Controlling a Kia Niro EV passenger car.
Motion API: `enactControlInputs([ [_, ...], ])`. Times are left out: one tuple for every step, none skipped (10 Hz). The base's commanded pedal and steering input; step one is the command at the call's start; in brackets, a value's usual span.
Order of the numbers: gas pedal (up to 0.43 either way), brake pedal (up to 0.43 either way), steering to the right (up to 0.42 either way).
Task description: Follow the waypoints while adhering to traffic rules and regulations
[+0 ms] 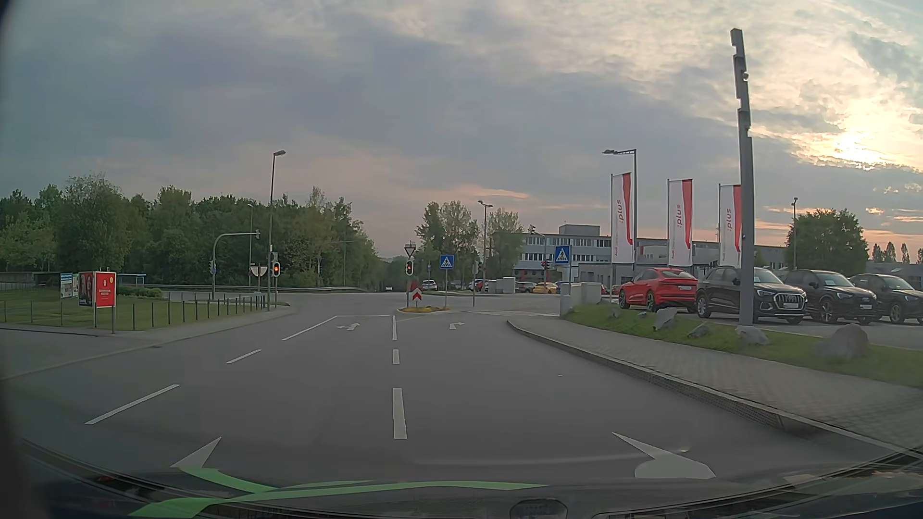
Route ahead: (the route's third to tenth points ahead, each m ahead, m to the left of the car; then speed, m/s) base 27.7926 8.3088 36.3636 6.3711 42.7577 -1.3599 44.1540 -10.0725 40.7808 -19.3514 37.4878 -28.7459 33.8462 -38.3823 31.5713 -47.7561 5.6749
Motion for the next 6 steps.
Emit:
enactControlInputs([
  [0.039,0.000,-0.028],
  [0.039,0.000,-0.033],
  [0.028,0.000,-0.036],
  [0.028,0.000,-0.036],
  [0.028,0.000,-0.037],
  [0.028,0.000,-0.038],
])
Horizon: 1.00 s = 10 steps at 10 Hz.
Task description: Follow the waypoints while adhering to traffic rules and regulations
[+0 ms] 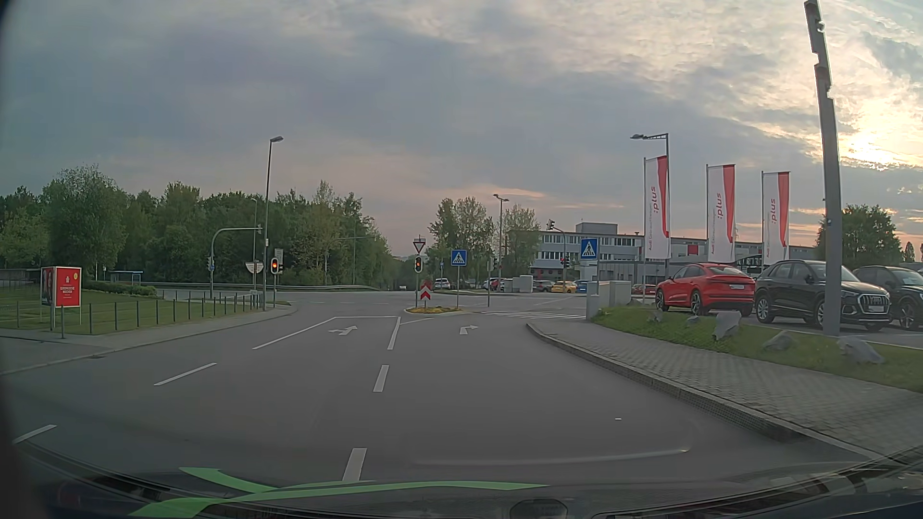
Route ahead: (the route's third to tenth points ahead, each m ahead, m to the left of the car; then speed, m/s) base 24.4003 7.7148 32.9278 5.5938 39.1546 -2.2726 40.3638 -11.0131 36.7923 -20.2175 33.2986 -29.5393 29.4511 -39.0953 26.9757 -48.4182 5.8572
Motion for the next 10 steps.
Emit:
enactControlInputs([
  [0.028,0.000,-0.040],
  [0.028,0.000,-0.041],
  [0.028,0.000,-0.042],
  [0.028,0.000,-0.042],
  [0.000,0.000,-0.042],
  [0.000,0.000,-0.041],
  [0.000,0.000,-0.040],
  [0.000,0.000,-0.040],
  [0.000,0.000,-0.040],
  [0.000,0.006,-0.039],
])
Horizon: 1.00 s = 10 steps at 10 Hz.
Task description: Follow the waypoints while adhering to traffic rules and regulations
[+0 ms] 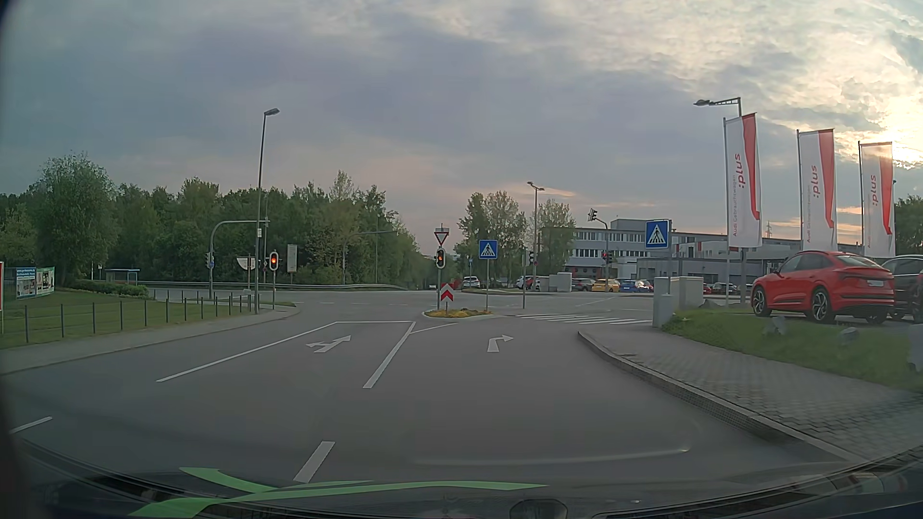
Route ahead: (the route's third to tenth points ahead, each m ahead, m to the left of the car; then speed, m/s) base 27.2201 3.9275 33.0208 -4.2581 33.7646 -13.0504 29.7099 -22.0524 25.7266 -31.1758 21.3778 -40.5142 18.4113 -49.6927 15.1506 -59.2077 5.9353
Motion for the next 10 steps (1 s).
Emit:
enactControlInputs([
  [0.000,0.030,-0.038],
  [0.000,0.061,-0.033],
  [0.000,0.067,-0.029],
  [0.000,0.079,-0.022],
  [0.000,0.098,-0.017],
  [0.000,0.116,-0.016],
  [0.000,0.140,-0.015],
  [0.000,0.152,-0.011],
  [0.000,0.159,-0.009],
  [0.000,0.159,-0.008],
])
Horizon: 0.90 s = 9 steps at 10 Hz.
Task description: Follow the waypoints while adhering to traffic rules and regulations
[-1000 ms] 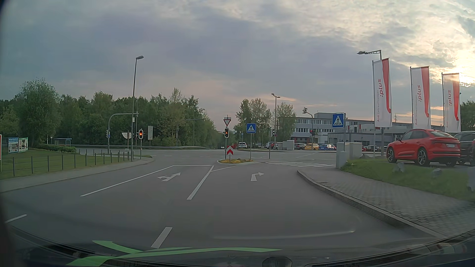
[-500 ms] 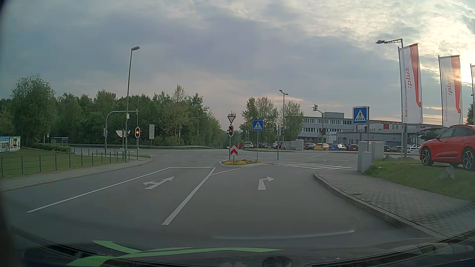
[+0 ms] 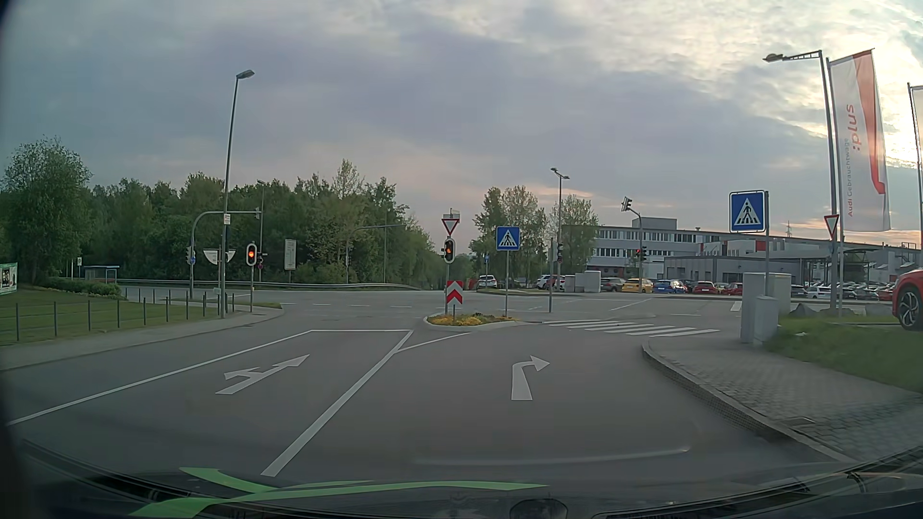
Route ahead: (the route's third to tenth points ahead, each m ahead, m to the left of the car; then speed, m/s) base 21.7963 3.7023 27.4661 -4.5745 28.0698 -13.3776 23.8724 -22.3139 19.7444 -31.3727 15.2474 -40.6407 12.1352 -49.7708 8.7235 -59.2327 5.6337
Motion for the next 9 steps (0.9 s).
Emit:
enactControlInputs([
  [0.000,0.165,-0.008],
  [0.000,0.165,-0.008],
  [0.000,0.165,-0.008],
  [0.000,0.165,-0.008],
  [0.000,0.177,-0.008],
  [0.000,0.213,-0.008],
  [0.000,0.220,-0.007],
  [0.000,0.232,-0.005],
  [0.000,0.232,-0.001],
])
